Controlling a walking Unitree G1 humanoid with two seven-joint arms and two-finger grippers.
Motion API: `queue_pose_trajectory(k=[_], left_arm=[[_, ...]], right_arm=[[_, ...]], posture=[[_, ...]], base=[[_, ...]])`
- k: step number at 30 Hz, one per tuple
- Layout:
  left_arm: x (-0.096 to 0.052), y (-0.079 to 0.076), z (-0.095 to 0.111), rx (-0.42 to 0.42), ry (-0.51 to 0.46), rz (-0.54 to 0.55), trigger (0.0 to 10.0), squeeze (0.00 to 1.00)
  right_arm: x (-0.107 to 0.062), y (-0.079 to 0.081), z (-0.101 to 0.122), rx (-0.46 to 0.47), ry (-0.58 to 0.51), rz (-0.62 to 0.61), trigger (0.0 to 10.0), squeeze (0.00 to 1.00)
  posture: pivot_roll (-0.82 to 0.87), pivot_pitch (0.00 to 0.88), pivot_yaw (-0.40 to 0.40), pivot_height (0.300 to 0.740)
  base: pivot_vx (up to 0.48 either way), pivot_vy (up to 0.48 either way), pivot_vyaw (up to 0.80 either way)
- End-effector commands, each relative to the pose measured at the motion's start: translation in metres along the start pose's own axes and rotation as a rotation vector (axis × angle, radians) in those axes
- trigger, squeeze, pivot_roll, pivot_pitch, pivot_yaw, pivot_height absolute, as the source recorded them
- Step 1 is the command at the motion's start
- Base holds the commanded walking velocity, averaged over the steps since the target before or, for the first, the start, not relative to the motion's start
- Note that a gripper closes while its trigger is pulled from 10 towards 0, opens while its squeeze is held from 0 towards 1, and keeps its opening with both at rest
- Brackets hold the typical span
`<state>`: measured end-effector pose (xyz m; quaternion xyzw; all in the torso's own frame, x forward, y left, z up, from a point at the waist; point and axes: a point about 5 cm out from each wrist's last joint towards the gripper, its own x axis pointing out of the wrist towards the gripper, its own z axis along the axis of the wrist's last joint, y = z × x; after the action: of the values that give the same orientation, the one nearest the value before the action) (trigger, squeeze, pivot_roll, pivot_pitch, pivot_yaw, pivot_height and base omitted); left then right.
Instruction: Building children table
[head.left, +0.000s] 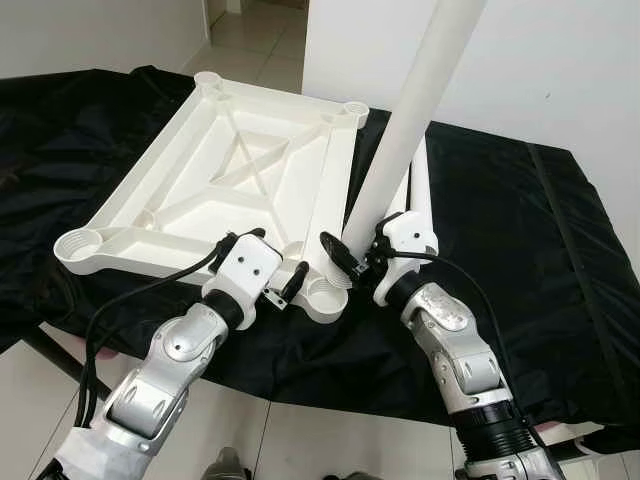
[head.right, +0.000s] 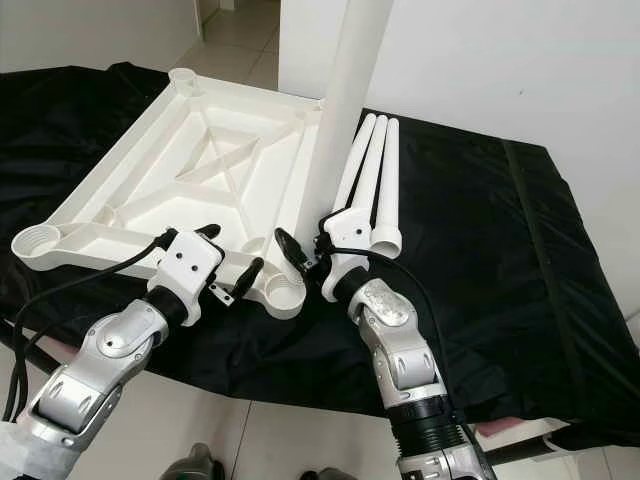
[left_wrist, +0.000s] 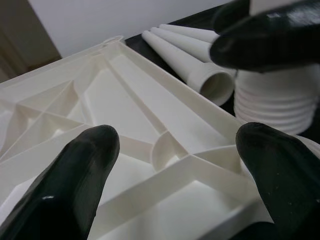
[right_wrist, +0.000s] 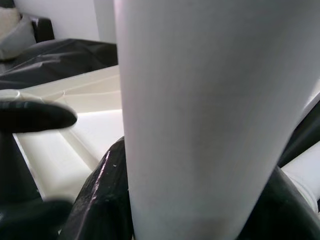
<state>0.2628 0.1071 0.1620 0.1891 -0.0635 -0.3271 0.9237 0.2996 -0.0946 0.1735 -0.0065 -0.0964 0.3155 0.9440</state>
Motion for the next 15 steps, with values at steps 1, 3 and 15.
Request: queue_pose_trajectory(k=[1, 3, 15], left_arm=[[-0.005, 0.0, -0.008, 0.018, 0.026, -0.058, 10.0, 0.0], [-0.008, 0.0, -0.009, 0.01, 0.022, -0.097, 10.0, 0.0], [-0.02, -0.001, -0.02, 0.036, 0.049, -0.267, 10.0, 0.0]], right_arm=[[-0.002, -0.009, 0.011, -0.004, -0.056, -0.041, 10.0, 0.0], [-0.002, -0.015, 0.013, -0.004, -0.069, -0.065, 10.0, 0.0], [-0.009, -0.038, 0.021, -0.049, -0.078, -0.132, 10.0, 0.0]], posture=[[0.17, 0.078, -0.091, 0.74], [0.17, 0.077, -0.091, 0.74], [0.16, 0.067, -0.081, 0.74]], base=[[0.0, 0.0, 0.0], [0.0, 0.0, 0.0], [0.0, 0.0, 0.0]])
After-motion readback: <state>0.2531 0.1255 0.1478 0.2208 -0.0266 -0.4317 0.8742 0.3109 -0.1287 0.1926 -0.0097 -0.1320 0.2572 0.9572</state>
